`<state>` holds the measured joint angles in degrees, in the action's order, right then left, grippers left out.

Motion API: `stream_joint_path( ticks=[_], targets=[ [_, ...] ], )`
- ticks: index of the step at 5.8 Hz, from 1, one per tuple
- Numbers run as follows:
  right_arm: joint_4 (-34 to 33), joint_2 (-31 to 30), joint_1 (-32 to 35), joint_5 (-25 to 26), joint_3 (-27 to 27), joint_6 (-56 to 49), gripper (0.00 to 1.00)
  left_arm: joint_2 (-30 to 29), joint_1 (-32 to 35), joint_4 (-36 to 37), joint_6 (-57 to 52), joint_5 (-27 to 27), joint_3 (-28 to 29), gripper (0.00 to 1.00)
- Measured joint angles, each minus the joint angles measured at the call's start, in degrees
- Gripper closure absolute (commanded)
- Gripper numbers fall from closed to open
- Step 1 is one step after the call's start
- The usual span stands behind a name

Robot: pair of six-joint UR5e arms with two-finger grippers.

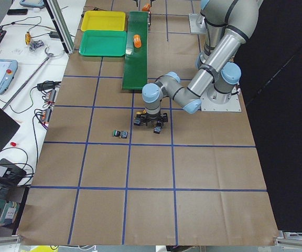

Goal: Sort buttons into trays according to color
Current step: 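Grasp a green-capped push button with the left gripper, then place the green button on the belt and return the left gripper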

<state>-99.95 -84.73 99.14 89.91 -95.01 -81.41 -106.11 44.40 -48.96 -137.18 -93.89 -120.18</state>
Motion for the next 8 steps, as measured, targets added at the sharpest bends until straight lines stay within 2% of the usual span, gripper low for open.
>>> stream_joint_path(
  ticks=[1, 2, 5, 7, 8],
  targets=[
    [-0.08, 0.00, 0.00, -0.02, 0.00, -0.04, 0.00, -1.20, -0.66, 0.58, -1.07, 0.11, -0.25, 0.86],
    [-0.14, 0.01, 0.00, -0.04, 0.00, -0.06, 0.00, -1.71, -0.81, 0.99, -1.21, 0.20, -0.32, 1.00],
    [-0.16, 0.00, 0.07, -0.08, -0.04, -0.06, 0.00, -0.02, -0.33, 0.26, 3.45, 1.25, 1.69, 1.00],
    [-0.23, 0.00, 0.02, -0.09, -0.24, -0.06, 0.00, 2.64, 4.03, -9.97, 12.00, 4.49, 9.44, 1.00],
    [-0.25, 0.00, 0.02, -0.12, -0.37, -0.06, 0.00, 3.29, 9.97, -12.94, 16.70, 5.32, 13.08, 1.00]
  ],
)
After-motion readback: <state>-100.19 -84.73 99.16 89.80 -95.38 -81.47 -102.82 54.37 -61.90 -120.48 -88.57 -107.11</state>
